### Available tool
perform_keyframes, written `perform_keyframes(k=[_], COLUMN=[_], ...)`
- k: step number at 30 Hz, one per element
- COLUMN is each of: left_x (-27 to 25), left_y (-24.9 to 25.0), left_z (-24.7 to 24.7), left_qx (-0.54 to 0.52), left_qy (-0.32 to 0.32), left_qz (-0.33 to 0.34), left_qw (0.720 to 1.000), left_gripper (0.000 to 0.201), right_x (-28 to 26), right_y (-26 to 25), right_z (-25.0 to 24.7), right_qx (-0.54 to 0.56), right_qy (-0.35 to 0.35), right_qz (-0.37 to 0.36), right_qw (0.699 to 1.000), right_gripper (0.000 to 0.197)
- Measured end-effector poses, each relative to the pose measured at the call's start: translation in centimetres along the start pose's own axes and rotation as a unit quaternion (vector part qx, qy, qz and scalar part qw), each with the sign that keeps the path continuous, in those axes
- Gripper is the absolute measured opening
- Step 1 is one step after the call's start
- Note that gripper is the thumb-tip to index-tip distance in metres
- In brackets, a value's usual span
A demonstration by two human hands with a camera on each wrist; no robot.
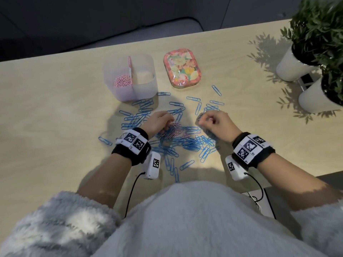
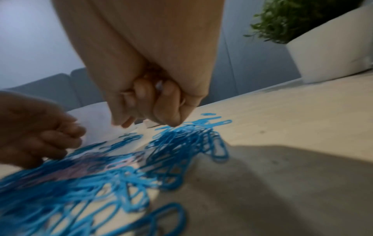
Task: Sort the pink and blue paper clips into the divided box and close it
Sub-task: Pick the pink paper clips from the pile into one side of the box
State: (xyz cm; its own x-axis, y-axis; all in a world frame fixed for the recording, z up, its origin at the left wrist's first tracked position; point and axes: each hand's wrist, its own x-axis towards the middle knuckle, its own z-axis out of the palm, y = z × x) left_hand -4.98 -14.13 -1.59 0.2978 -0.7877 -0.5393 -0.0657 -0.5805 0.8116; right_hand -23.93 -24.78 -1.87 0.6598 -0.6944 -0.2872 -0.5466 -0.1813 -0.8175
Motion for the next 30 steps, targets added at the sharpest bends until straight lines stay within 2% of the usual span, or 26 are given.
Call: perform_keyframes(k=[1,3,4,6,8,13,14,16,19,22,24,27,30], left_x=[-0.2,-0.6,-0.7,-1.0,-1.1,-1.0,-1.0,-1.0,-1.2,-1.4,-1.5,-1.4,-1.5], left_y=[-0.1,-0.6,-1.0,-1.5,-1.9,-2.2,-2.2,-2.2,-1.8,-1.0,-0.6,-0.4,0.0], left_z=[0.2,0.7,0.9,1.3,1.4,1.6,1.6,1.2,0.3,-0.5,-0.9,-1.2,-0.9], left_qx=[0.071,0.232,0.303,0.399,0.435,0.46,0.454,0.41,0.272,0.139,0.046,-0.067,-0.075], left_qy=[0.004,0.016,0.021,0.03,0.042,0.036,0.033,0.009,-0.012,0.008,0.001,-0.009,-0.003], left_qz=[0.025,0.077,0.089,0.113,0.132,0.149,0.151,0.135,0.108,0.094,0.068,0.032,0.002], left_qw=[0.997,0.969,0.949,0.909,0.89,0.874,0.878,0.902,0.956,0.986,0.997,0.997,0.997], left_gripper=[0.017,0.017,0.017,0.017,0.018,0.019,0.018,0.015,0.012,0.016,0.019,0.016,0.018], right_x=[-0.1,-0.1,-0.1,-0.1,0.0,0.1,0.0,-0.1,-0.5,-1.1,-1.4,-1.8,-2.3], right_y=[-0.3,-0.3,-0.3,-0.3,-0.3,0.5,0.7,1.4,2.5,3.0,3.1,3.0,2.4], right_z=[0.5,1.1,1.2,1.3,1.2,0.2,0.0,-0.4,-0.9,-0.9,-1.1,-1.6,-1.1], right_qx=[-0.045,-0.189,-0.254,-0.3,-0.296,-0.27,-0.265,-0.245,-0.221,-0.197,-0.174,-0.19,-0.244], right_qy=[-0.041,-0.099,-0.109,-0.113,-0.105,-0.075,-0.073,-0.063,-0.026,-0.011,0.021,0.074,0.071], right_qz=[-0.027,-0.052,-0.054,-0.051,-0.04,0.0,0.001,0.002,0.01,0.016,0.023,0.037,0.051], right_qw=[0.998,0.976,0.96,0.946,0.949,0.96,0.961,0.967,0.975,0.98,0.984,0.978,0.966], right_gripper=[0.018,0.004,0.005,0.007,0.005,0.012,0.012,0.007,0.009,0.012,0.011,0.01,0.004])
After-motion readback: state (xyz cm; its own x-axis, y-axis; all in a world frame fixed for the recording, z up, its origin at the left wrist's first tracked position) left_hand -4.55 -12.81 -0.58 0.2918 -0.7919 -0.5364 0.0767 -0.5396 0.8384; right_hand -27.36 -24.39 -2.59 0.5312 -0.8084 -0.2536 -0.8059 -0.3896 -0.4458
